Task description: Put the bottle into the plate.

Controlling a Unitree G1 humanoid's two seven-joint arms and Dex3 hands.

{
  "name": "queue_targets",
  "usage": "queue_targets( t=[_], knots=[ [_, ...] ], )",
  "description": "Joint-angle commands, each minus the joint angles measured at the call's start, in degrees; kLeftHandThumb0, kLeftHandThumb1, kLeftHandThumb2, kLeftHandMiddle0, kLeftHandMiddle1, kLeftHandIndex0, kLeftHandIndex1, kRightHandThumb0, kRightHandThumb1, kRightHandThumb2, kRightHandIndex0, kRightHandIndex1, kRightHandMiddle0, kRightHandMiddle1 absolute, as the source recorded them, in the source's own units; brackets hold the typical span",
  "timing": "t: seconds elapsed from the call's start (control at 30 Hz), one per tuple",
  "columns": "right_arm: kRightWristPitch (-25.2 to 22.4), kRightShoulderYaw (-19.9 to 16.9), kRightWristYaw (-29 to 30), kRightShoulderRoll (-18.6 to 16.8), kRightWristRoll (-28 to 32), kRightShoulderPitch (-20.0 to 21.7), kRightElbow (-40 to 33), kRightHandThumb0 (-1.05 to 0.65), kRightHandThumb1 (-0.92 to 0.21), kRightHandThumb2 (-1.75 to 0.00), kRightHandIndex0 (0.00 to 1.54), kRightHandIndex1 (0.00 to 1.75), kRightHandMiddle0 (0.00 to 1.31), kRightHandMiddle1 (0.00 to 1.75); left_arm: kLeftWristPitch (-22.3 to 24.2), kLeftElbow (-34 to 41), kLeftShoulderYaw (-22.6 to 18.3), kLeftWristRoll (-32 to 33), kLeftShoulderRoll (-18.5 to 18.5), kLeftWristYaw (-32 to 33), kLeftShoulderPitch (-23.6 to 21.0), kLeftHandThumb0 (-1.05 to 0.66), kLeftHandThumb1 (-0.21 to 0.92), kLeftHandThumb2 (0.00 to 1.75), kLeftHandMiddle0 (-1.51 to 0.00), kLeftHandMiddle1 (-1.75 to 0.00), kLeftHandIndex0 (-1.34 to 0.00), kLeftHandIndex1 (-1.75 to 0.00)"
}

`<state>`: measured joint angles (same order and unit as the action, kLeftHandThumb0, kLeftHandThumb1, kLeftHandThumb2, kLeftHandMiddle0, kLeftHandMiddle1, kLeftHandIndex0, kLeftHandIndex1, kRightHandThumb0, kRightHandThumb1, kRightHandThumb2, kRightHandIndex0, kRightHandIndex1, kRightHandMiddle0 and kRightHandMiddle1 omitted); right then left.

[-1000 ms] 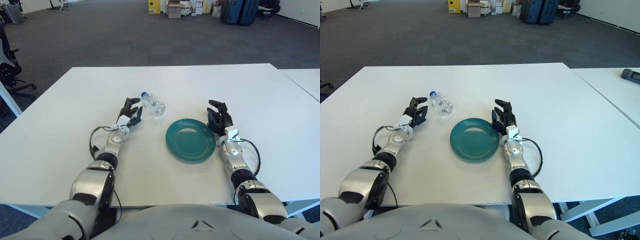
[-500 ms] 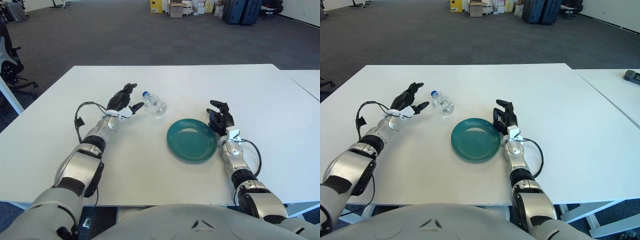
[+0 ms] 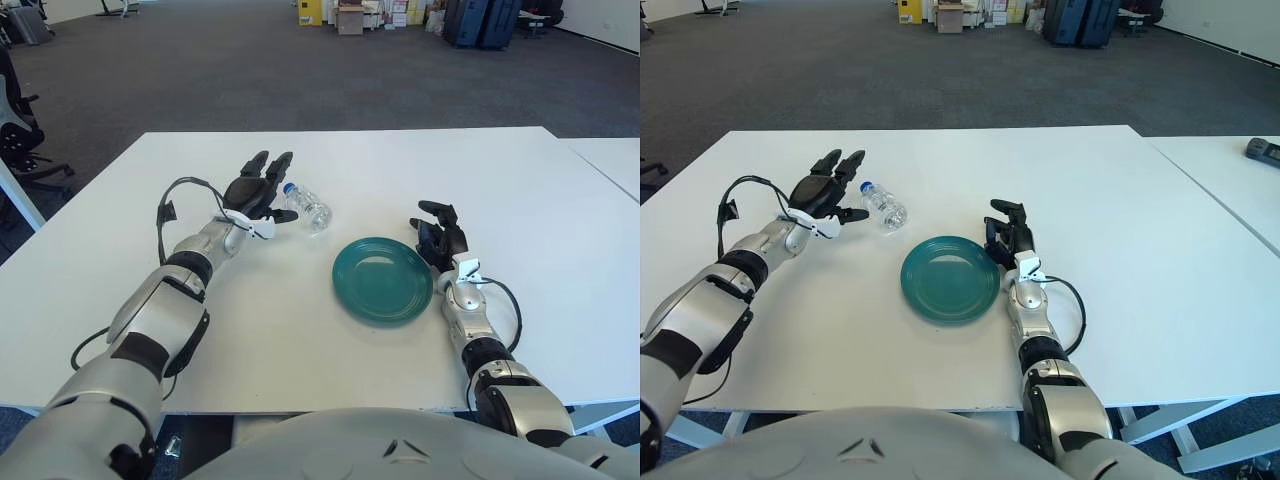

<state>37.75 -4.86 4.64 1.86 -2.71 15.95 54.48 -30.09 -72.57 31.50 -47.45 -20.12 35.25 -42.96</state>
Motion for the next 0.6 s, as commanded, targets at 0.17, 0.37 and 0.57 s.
queue_targets(
  t=[0.17, 0.37, 0.57],
  knots=[
    [-0.3, 0.0, -0.9, -1.6, 0.6, -4.1, 2.8, -0.76, -0.92, -0.69, 0.37, 0.65, 0.00, 1.10, 3.3, -1.8, 5.8, -5.6, 0.2, 6.1, -4.1, -1.05, 0.92, 0.34, 0.00, 0.00, 0.00, 0.00],
    [-0.6, -0.1, -1.3, -1.5, 0.8, -4.1, 2.7, -0.75, -0.92, -0.69, 0.37, 0.66, 0.00, 1.10, 4.8, -3.6, 9.4, -8.4, 1.5, 9.1, -4.7, -1.05, 0.92, 0.50, -0.03, -0.01, -0.04, -0.03],
    [0.2, -0.5, -2.2, -1.7, 1.6, -4.4, 2.7, -0.73, -0.92, -0.70, 0.38, 0.68, 0.00, 1.09, 3.9, -4.4, 12.6, -10.7, 1.4, 9.7, -5.3, -1.04, 0.92, 0.66, -0.08, -0.01, -0.01, -0.20]
  ],
)
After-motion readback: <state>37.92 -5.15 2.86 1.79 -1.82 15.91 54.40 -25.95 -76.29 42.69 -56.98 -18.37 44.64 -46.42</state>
